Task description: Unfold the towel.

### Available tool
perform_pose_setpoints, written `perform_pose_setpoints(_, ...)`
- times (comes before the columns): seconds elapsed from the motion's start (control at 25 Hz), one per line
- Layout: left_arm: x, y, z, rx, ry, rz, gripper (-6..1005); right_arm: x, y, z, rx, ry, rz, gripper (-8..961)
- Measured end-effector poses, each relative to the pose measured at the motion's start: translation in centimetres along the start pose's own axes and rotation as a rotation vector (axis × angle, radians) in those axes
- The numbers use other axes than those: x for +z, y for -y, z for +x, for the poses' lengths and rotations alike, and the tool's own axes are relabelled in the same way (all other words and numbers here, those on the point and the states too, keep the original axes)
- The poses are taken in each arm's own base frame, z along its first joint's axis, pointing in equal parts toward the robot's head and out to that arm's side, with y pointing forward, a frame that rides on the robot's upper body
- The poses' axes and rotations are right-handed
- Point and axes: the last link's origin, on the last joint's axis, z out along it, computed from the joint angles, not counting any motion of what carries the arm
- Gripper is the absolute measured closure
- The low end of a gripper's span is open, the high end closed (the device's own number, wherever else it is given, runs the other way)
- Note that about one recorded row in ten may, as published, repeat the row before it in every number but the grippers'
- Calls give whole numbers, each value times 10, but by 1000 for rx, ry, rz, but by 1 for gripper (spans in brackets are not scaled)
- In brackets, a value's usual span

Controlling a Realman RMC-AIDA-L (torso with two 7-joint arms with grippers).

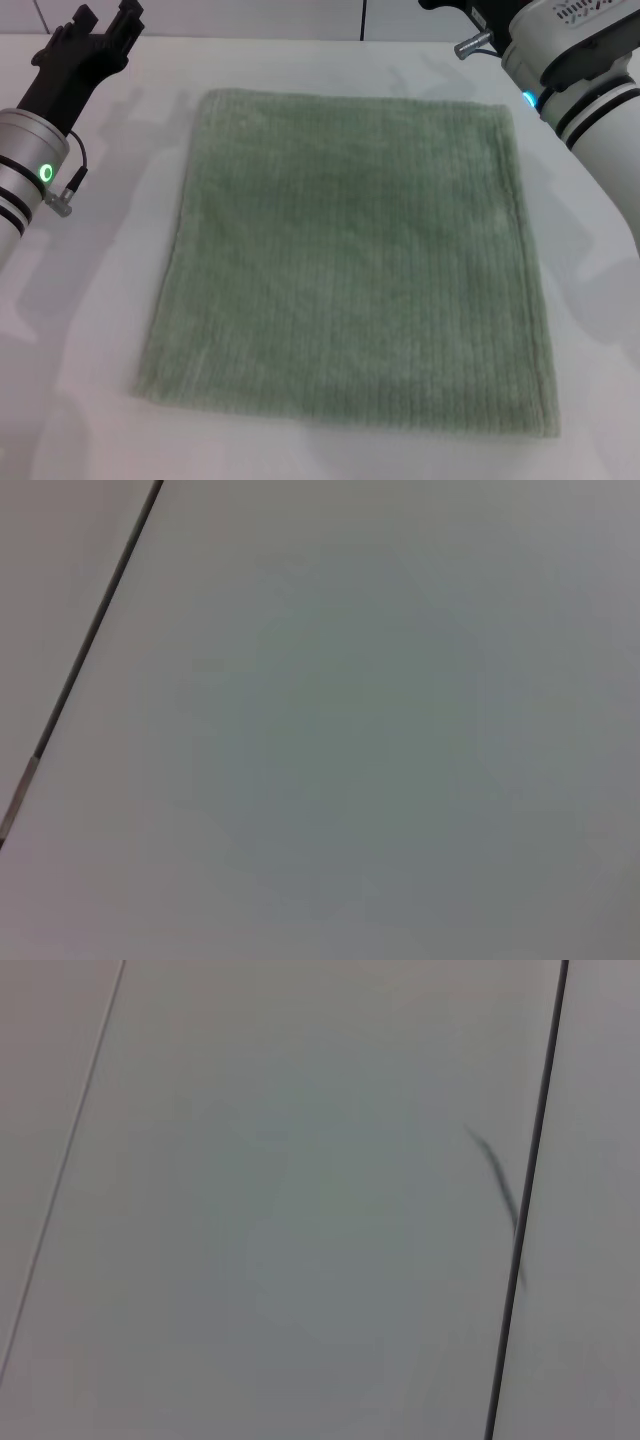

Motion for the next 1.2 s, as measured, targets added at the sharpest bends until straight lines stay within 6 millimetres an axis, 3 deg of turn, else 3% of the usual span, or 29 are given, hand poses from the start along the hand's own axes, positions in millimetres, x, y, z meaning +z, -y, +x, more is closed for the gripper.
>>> perform_pose_setpoints(0.48, 3, 1, 1, -1, 1, 13, 164, 0, 2, -1, 3, 6, 8, 468)
perform_pose_setpoints(1.2, 4, 1, 1, -1, 2, 14, 164, -2, 8, 3, 32, -17, 39, 433)
